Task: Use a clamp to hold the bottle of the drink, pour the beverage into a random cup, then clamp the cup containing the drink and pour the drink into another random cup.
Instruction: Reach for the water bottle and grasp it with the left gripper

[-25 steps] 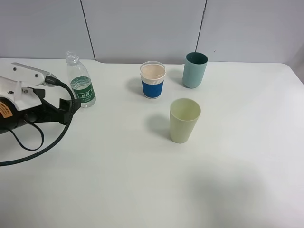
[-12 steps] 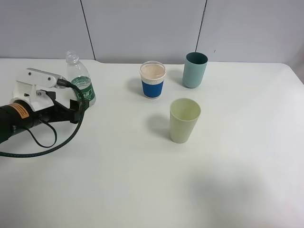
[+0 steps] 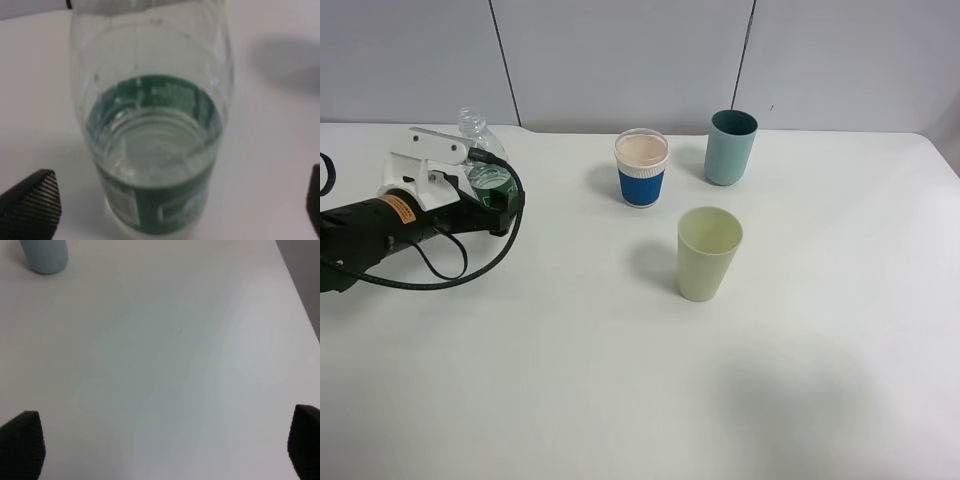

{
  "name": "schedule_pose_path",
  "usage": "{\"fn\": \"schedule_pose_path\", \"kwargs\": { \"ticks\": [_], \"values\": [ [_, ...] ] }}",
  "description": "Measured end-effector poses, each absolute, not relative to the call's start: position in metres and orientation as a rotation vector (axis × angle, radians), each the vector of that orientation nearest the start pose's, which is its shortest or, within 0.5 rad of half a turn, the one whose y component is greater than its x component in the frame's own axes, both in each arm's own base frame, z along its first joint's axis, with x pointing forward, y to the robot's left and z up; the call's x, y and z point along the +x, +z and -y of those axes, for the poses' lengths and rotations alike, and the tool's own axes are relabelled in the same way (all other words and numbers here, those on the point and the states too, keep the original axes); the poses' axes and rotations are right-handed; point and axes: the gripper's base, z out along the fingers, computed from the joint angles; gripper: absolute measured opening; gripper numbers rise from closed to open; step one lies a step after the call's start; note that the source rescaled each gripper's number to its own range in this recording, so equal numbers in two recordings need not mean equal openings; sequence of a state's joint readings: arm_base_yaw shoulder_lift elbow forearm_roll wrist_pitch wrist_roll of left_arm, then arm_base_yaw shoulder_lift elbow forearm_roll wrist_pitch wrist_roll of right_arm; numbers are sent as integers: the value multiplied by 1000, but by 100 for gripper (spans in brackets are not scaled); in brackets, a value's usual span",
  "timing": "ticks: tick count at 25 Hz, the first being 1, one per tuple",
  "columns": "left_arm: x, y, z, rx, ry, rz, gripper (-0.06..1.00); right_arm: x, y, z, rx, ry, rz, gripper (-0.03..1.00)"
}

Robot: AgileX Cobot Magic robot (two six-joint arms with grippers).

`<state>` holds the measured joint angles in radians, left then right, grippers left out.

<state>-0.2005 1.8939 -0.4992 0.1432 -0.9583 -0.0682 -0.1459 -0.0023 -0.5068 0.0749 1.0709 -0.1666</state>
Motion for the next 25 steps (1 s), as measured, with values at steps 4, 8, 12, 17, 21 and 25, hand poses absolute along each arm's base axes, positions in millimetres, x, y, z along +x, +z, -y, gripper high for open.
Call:
{"fn": "schedule_pose_path", "kwargs": {
  "ticks": [4, 8, 12, 17, 21, 25],
  "values": [
    [303, 110, 72, 284, -237, -1887, 100, -6, 278, -7, -26, -106, -2045, 100],
    [315, 111, 75, 286, -239, -1865, 100, -6, 278, -7, -26, -106, -2045, 100],
    [320, 108, 76, 287, -239, -1865, 100, -6, 278, -7, -26, -106, -2045, 100],
    [320, 102, 76, 290, -239, -1882, 68, -6, 278, -7, -26, -106, -2045, 100],
    [319, 101, 77, 306, -244, -1889, 0, -6, 278, -7, -26, -106, -2045, 100],
    [319, 101, 78, 320, -248, -1888, 6, -6, 278, -7, -26, -106, -2045, 100]
  ]
}}
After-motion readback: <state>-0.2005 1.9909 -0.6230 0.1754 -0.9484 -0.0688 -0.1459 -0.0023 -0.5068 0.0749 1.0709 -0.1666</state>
